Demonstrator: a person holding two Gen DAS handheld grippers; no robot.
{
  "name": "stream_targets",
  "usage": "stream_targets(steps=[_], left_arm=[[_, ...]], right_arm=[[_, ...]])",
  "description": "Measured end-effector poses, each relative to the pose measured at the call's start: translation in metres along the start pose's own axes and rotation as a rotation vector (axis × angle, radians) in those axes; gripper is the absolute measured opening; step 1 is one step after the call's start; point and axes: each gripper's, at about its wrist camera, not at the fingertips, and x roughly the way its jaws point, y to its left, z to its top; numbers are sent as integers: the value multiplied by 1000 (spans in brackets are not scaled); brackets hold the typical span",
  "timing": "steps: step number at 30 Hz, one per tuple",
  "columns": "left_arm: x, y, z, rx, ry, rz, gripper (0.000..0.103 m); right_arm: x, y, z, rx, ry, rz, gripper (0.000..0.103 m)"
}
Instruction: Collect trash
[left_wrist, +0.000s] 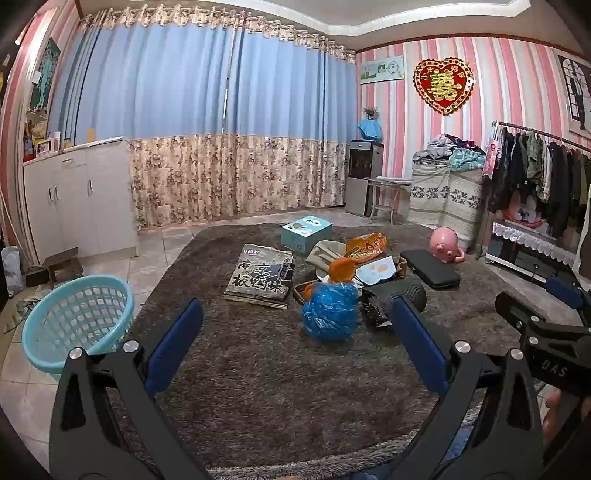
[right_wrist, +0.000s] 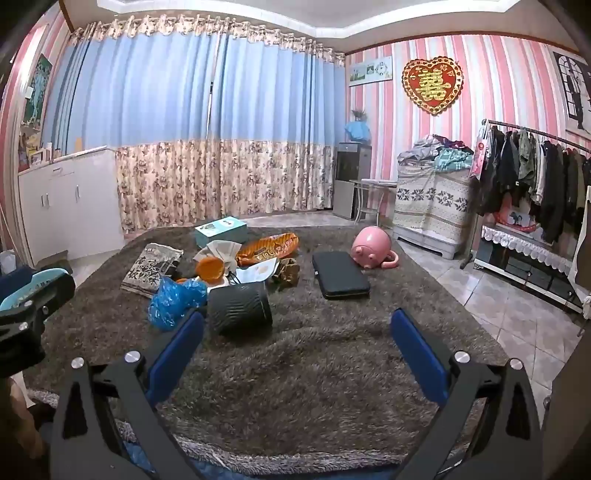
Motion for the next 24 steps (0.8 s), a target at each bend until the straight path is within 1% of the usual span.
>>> stream_targets(steps=[24], left_arm=[[0, 0, 0, -10, 0, -3, 99]], right_arm=[[1, -3, 4, 6, -8, -10, 99]])
